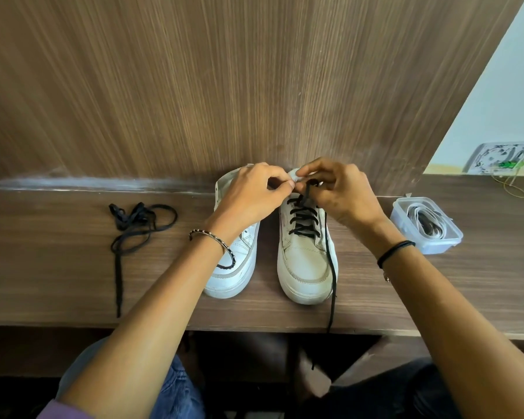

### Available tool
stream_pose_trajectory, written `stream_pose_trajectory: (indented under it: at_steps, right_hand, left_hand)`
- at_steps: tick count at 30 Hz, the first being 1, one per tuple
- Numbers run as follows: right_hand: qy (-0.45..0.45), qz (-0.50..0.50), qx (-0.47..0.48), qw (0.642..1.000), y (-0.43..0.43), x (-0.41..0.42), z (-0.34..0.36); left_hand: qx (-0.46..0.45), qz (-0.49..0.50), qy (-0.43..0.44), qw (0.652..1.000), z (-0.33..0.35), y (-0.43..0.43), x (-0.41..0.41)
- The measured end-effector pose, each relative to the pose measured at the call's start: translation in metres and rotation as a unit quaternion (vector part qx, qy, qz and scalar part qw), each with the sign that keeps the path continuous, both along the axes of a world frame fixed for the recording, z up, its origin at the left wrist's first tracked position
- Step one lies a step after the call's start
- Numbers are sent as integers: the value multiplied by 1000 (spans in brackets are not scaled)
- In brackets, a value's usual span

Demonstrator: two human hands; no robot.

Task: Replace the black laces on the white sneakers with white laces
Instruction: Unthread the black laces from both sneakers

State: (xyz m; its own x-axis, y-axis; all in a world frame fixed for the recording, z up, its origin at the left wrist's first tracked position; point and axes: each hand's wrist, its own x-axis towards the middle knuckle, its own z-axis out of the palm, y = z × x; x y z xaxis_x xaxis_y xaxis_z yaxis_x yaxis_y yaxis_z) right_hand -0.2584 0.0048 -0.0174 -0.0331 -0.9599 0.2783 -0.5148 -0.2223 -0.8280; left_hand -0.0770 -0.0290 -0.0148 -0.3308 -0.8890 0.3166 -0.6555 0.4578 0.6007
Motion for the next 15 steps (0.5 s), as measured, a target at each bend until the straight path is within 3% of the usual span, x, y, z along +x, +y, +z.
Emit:
stream_pose_trajectory:
  at_steps: [3, 5, 7, 9, 12, 15]
  right_hand:
    - [-146, -76, -29, 986, -4, 1, -4]
    - [-268, -150, -54, 950, -9, -3, -1]
    - [-328, -199, -58, 922, -12, -12, 3]
    - [-278, -203, -6, 939, -11, -22, 4]
    - [-130, -155, 87, 975, -9, -29, -2]
    - [-24, -118, 108, 987, -1, -25, 1]
  left_hand:
    - [4, 6, 2, 1000, -1, 0, -1]
    - [6, 10, 3, 1000, -1, 0, 0]
    - [12, 5, 12, 1000, -2, 1, 0]
    - [11, -3, 20, 1000, -1, 1, -1]
    - [-15, 0, 18, 1000, -5, 1, -5]
    - [-84, -9, -20, 996, -11, 3, -13]
